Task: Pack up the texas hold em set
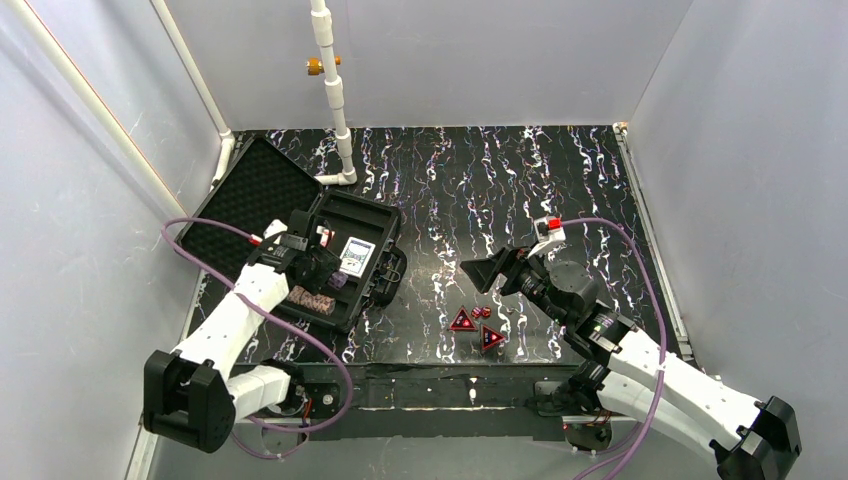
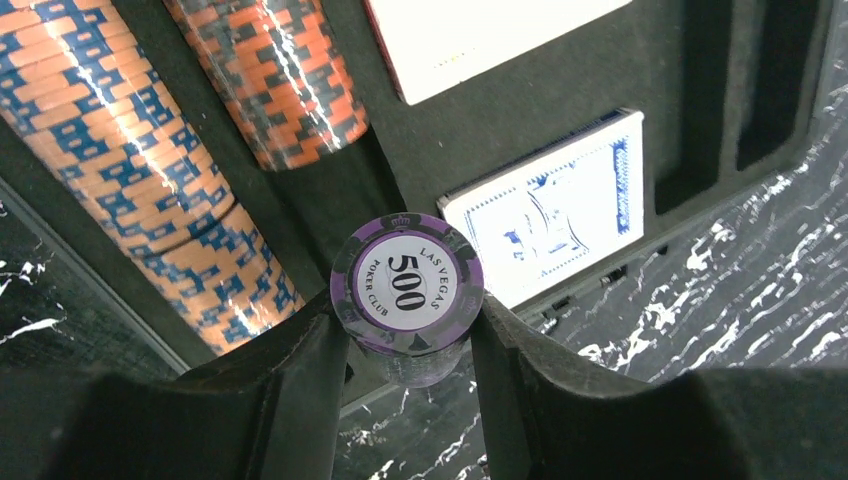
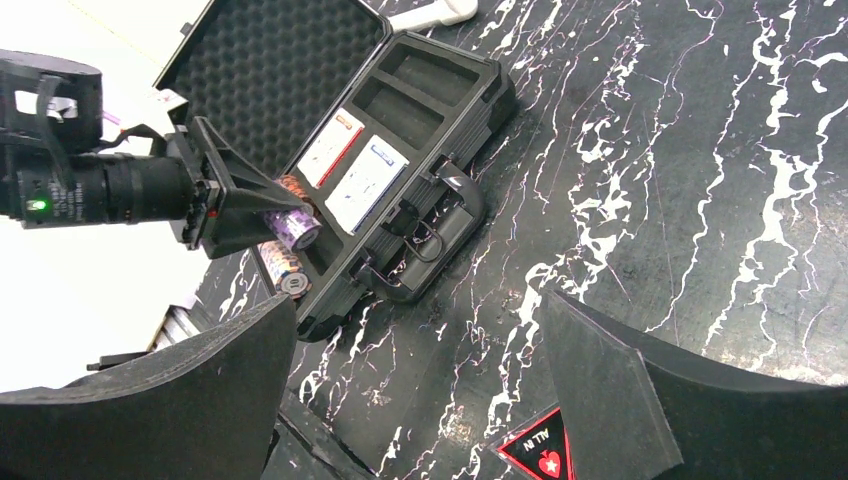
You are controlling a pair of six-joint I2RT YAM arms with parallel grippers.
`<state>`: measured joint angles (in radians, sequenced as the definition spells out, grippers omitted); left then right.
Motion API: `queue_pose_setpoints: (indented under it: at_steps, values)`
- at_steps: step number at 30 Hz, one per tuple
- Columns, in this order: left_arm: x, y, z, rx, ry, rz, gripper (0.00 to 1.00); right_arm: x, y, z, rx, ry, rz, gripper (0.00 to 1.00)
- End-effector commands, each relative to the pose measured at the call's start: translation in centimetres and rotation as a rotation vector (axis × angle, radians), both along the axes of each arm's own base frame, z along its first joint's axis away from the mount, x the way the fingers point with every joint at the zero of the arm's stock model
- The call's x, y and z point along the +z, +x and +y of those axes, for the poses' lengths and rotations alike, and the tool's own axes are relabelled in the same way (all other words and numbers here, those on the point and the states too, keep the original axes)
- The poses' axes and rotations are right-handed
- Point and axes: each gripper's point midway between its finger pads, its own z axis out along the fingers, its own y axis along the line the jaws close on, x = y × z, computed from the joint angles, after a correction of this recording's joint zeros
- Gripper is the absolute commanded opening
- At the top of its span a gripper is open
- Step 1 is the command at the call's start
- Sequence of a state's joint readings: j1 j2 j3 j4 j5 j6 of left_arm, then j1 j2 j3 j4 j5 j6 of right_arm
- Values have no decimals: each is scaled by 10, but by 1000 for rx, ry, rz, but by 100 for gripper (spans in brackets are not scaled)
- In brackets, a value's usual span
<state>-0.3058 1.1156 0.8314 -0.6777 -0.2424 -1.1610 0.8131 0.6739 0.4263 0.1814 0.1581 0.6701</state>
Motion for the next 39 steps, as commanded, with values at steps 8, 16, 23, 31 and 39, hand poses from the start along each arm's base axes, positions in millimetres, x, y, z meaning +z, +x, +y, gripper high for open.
queue_pose_setpoints:
  at_steps: [8,16,23,31,39]
  values:
    - [-29,14,16,33,5,19,0,6,0,-5,-16,-6,-32,98]
    - [-38,13,20,38,6,50,4,5,0,-4,-10,-13,-29,98]
    - [-37,12,14,15,-25,46,26,6,1,-2,-5,-8,-32,98]
    - [-21,3,27,31,29,33,64,4,0,-3,-5,-4,-29,98]
    - [9,0,35,4,77,-18,72,3,0,-2,-7,6,-25,98]
